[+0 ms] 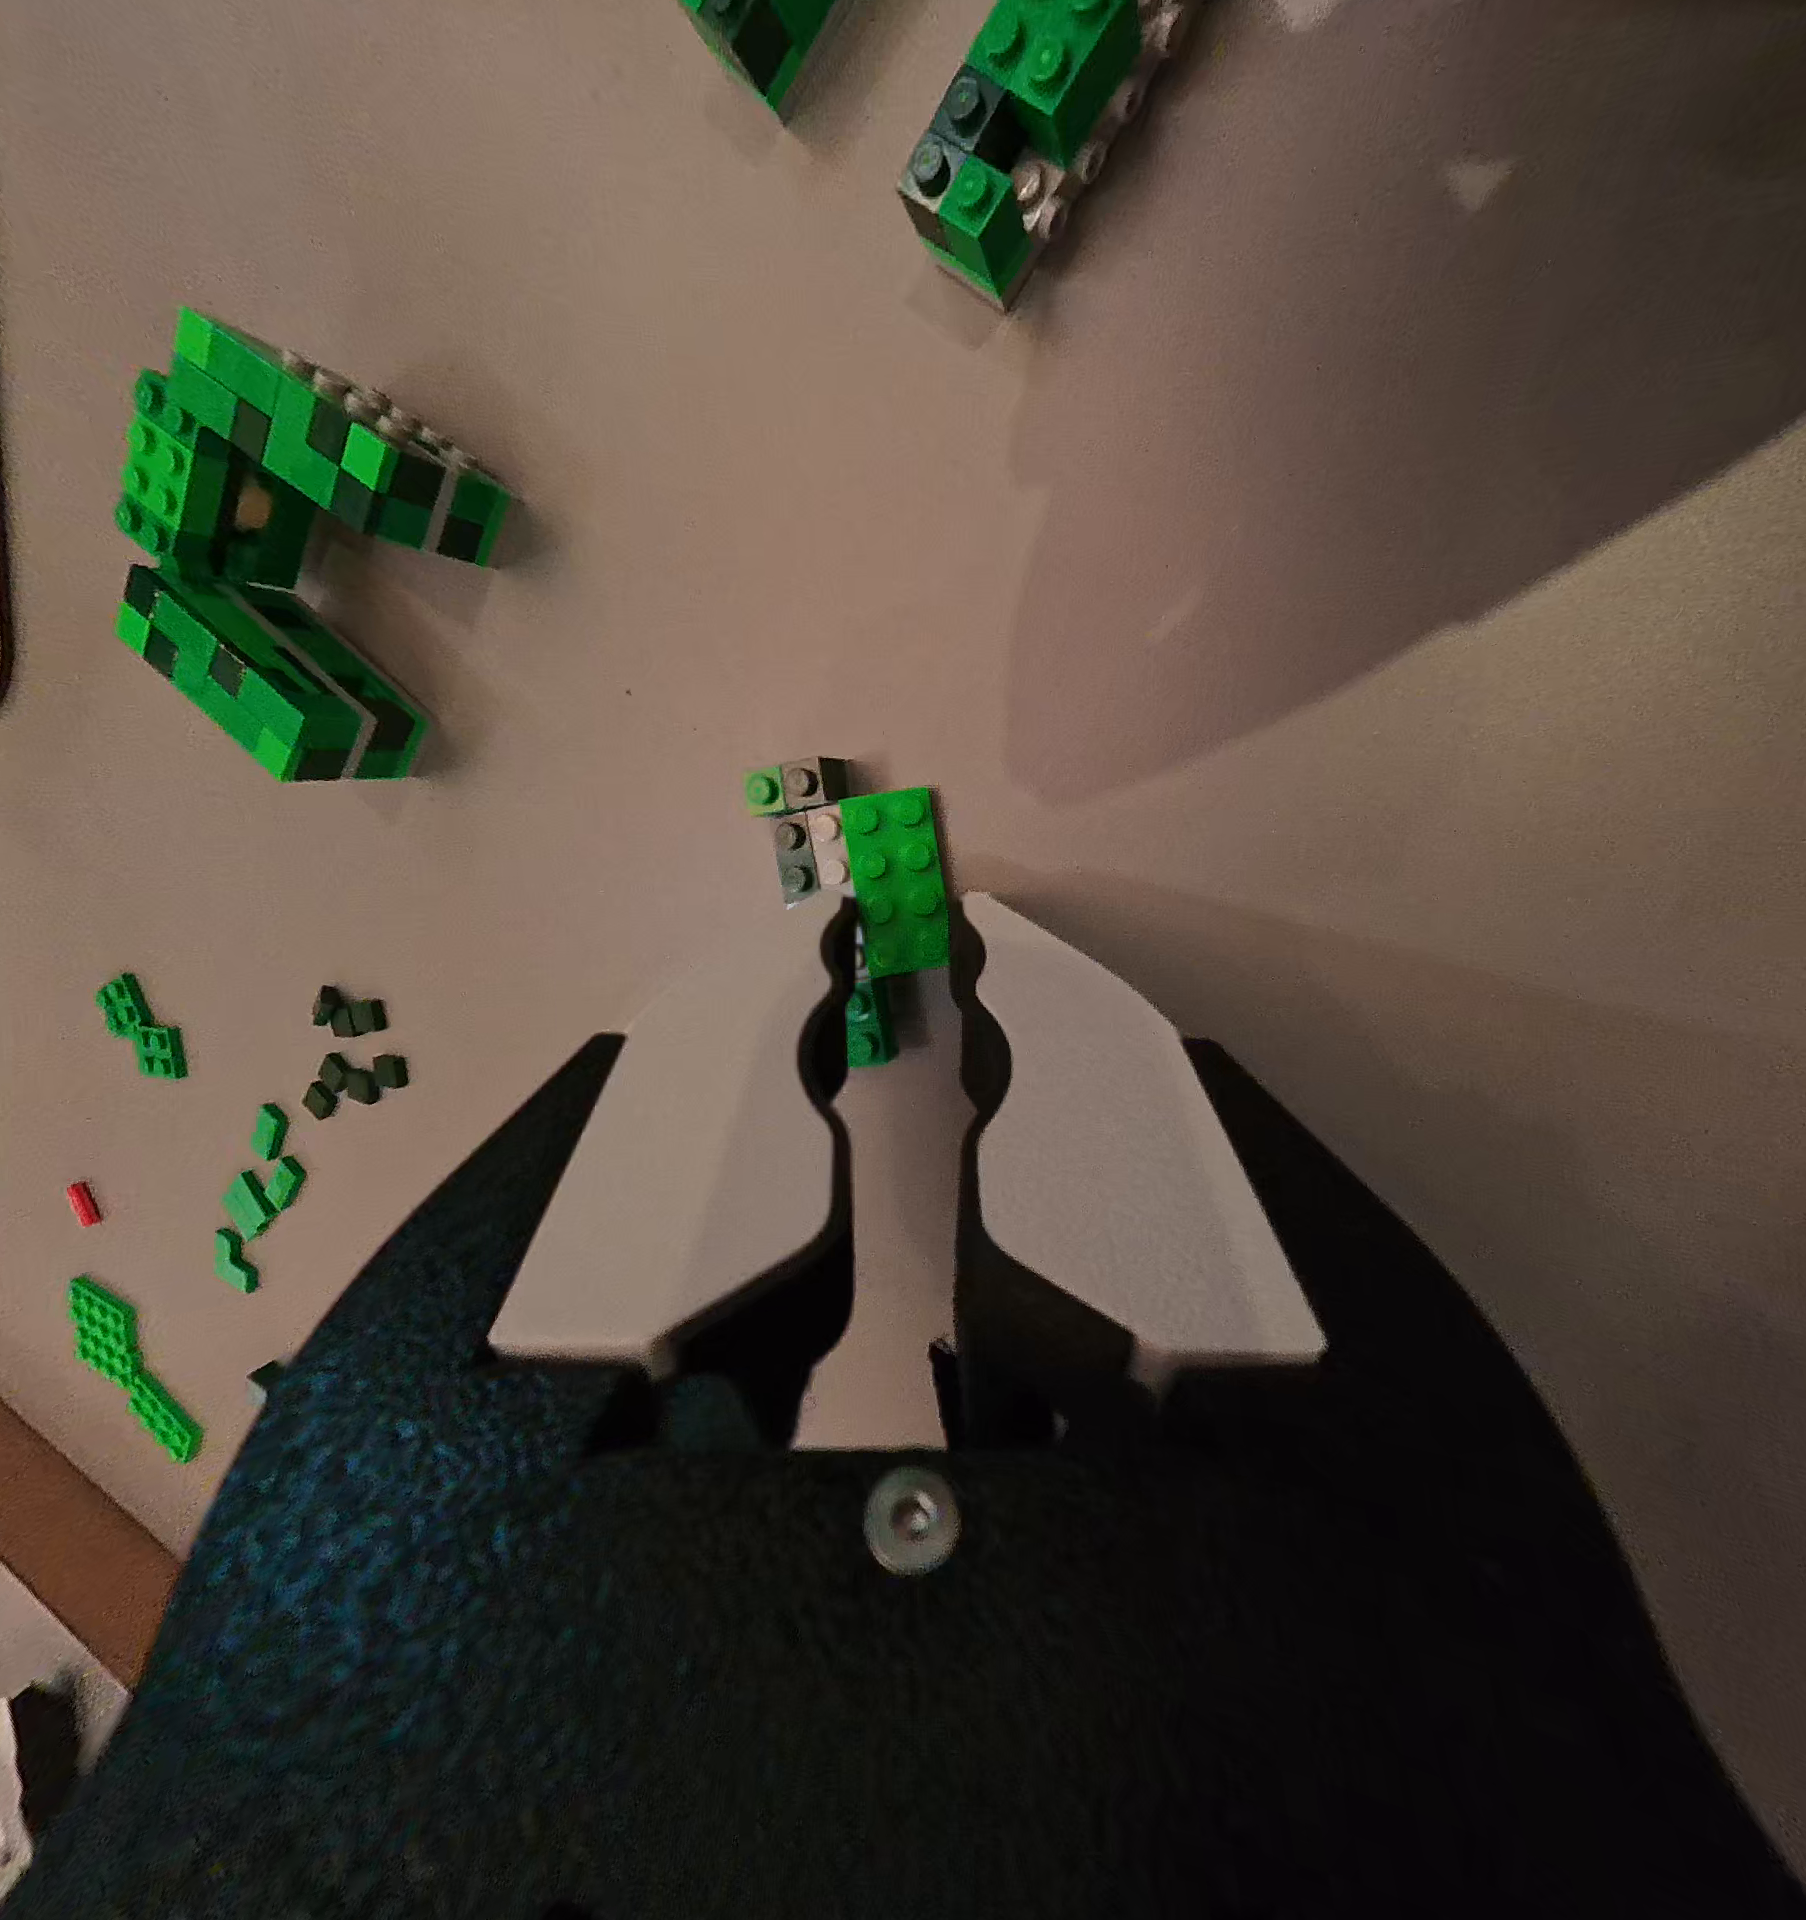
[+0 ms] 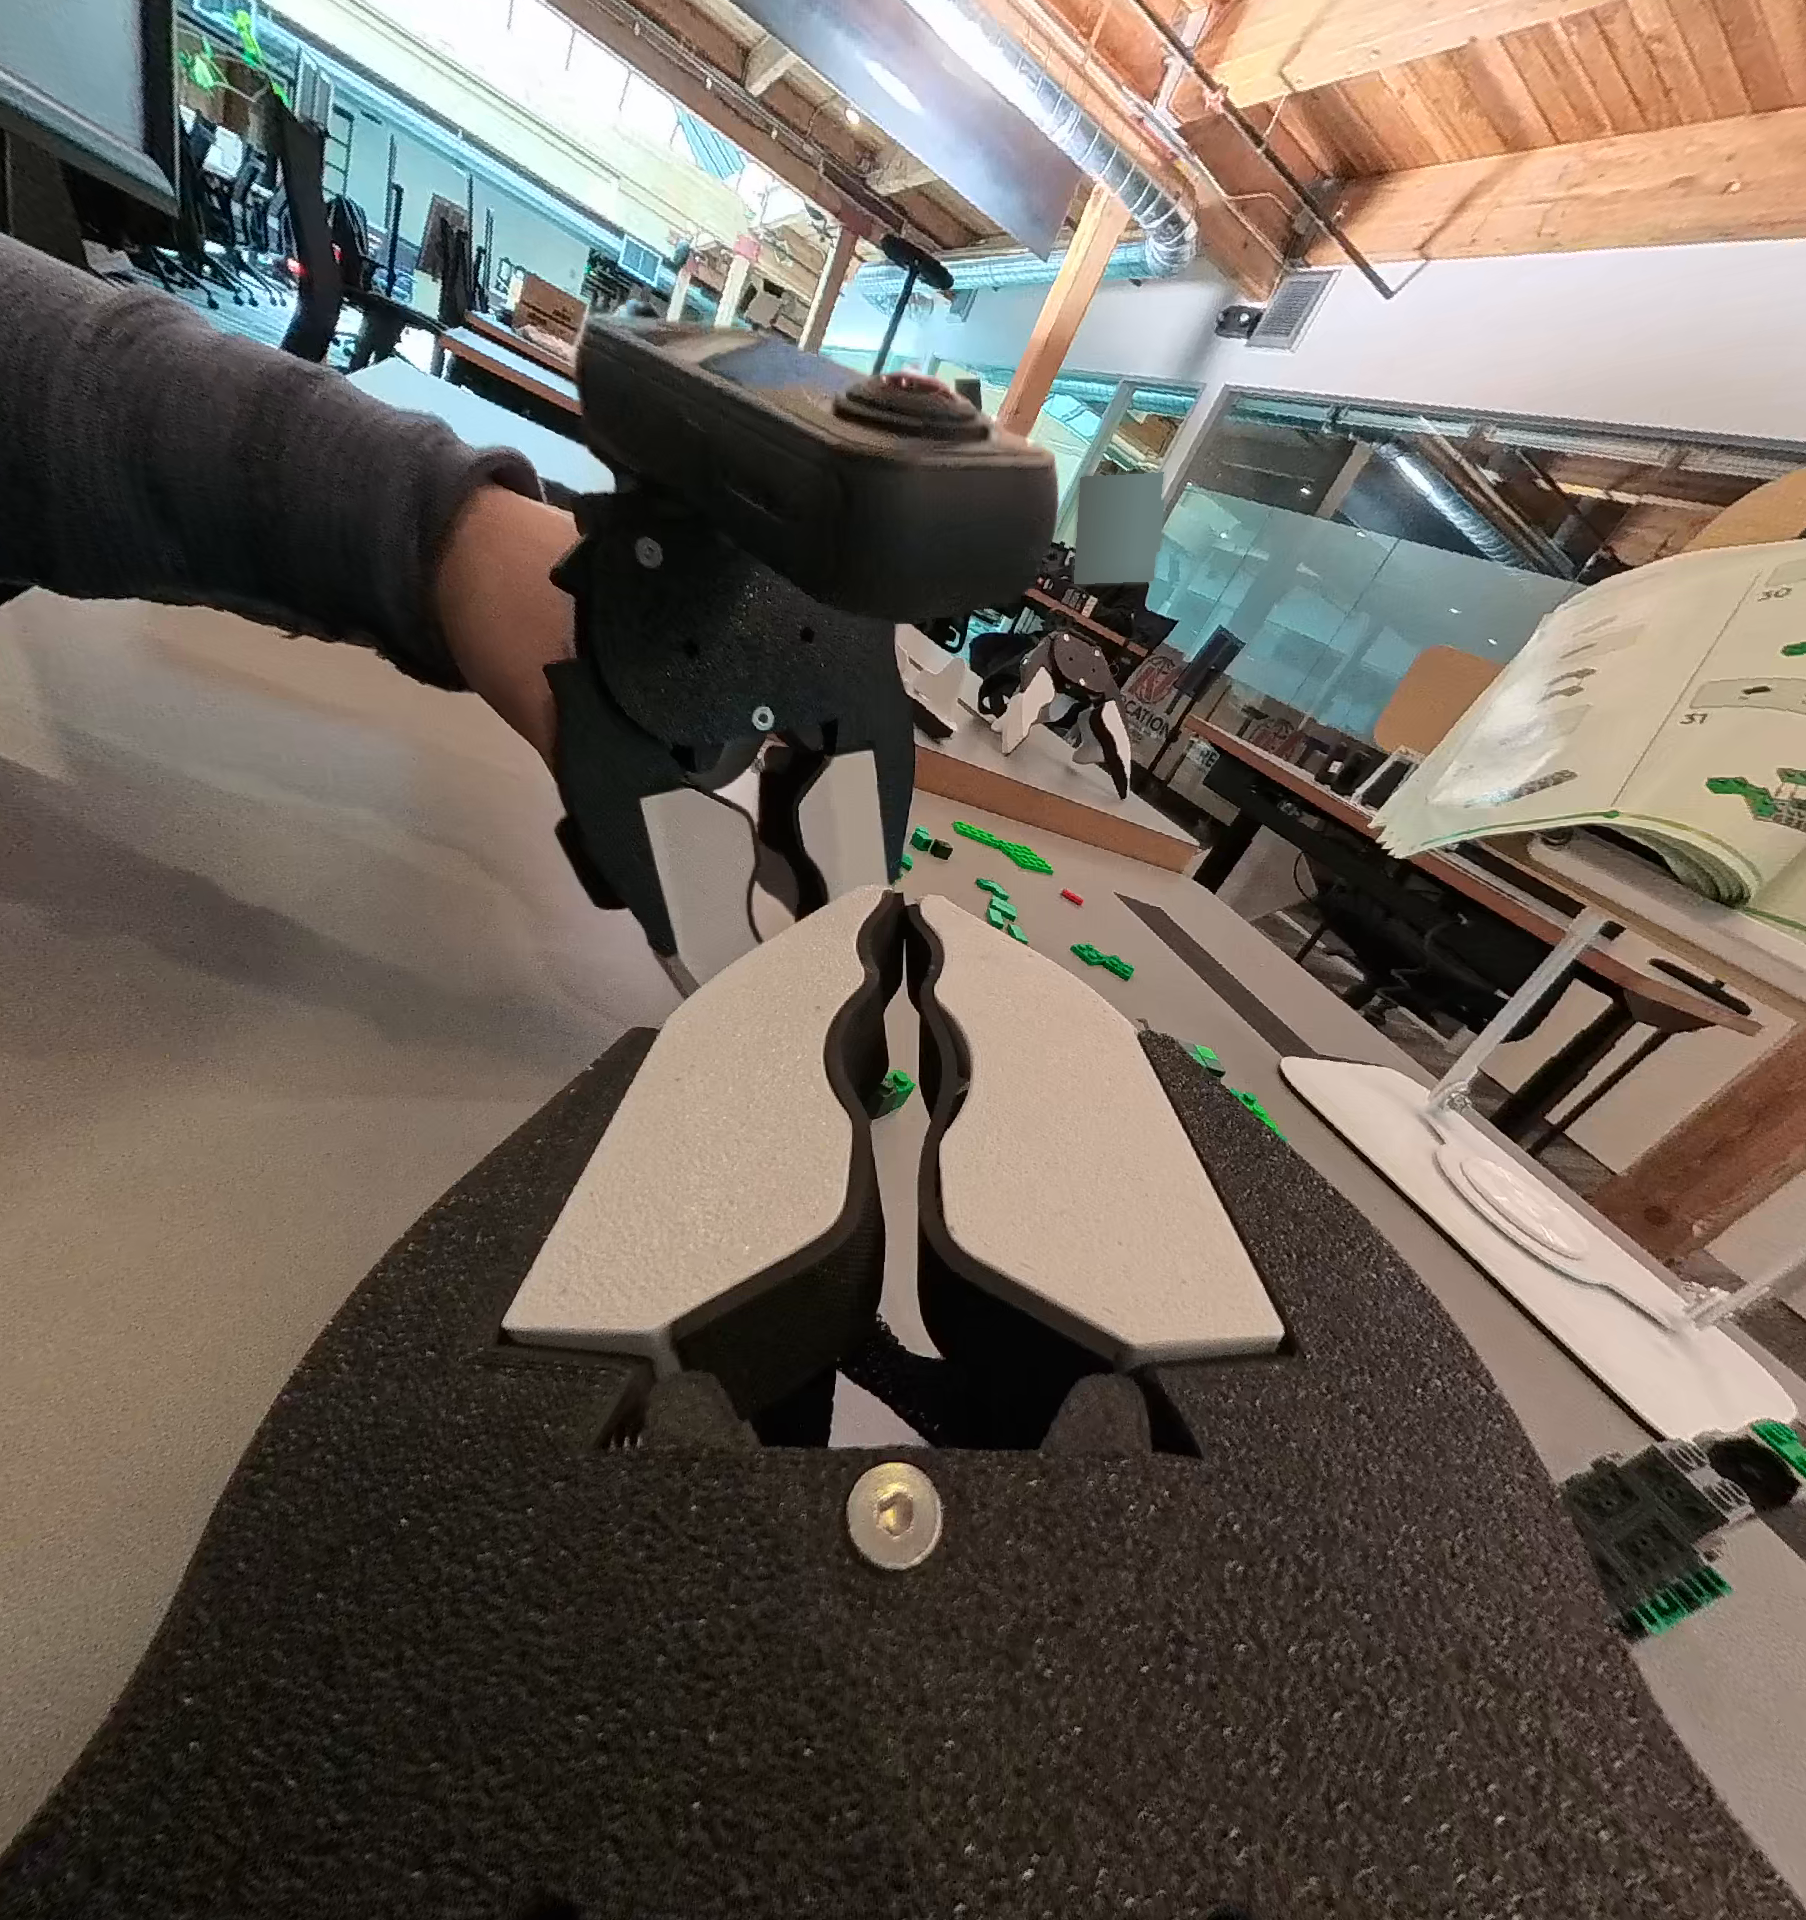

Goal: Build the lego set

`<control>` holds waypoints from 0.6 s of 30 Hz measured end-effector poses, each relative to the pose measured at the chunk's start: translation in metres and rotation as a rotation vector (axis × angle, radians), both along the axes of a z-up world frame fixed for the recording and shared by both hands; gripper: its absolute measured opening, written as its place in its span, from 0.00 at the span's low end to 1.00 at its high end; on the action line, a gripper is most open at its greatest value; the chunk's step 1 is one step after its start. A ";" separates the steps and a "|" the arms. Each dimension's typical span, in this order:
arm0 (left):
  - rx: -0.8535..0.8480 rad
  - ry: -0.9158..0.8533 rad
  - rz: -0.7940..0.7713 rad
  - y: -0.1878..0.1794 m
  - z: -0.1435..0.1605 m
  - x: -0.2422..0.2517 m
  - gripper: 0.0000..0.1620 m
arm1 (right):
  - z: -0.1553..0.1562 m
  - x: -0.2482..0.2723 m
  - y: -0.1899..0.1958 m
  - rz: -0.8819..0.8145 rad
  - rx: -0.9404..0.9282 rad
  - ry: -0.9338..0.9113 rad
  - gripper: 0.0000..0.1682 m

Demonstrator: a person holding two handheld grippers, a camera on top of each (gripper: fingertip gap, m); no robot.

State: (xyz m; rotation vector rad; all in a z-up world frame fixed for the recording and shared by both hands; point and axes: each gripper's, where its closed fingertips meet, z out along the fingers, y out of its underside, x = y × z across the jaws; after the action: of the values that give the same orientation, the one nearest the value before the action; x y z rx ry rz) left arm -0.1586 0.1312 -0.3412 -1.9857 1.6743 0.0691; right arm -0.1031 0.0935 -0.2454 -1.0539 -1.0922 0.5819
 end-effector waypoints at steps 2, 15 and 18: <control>-0.006 -0.016 0.002 0.001 0.000 0.001 0.10 | 0.000 0.000 0.000 0.001 0.000 0.000 0.00; -0.148 -0.131 0.075 0.011 0.015 -0.008 0.09 | 0.000 0.000 0.000 0.003 -0.003 0.002 0.00; -0.208 -0.143 0.088 0.013 0.016 -0.010 0.09 | 0.000 0.000 0.000 0.003 -0.003 0.001 0.00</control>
State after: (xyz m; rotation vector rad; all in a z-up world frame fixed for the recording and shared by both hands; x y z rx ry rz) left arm -0.1682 0.1438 -0.3257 -2.1611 1.5569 -0.2189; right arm -0.1030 0.0934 -0.2452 -1.0546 -1.0926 0.5869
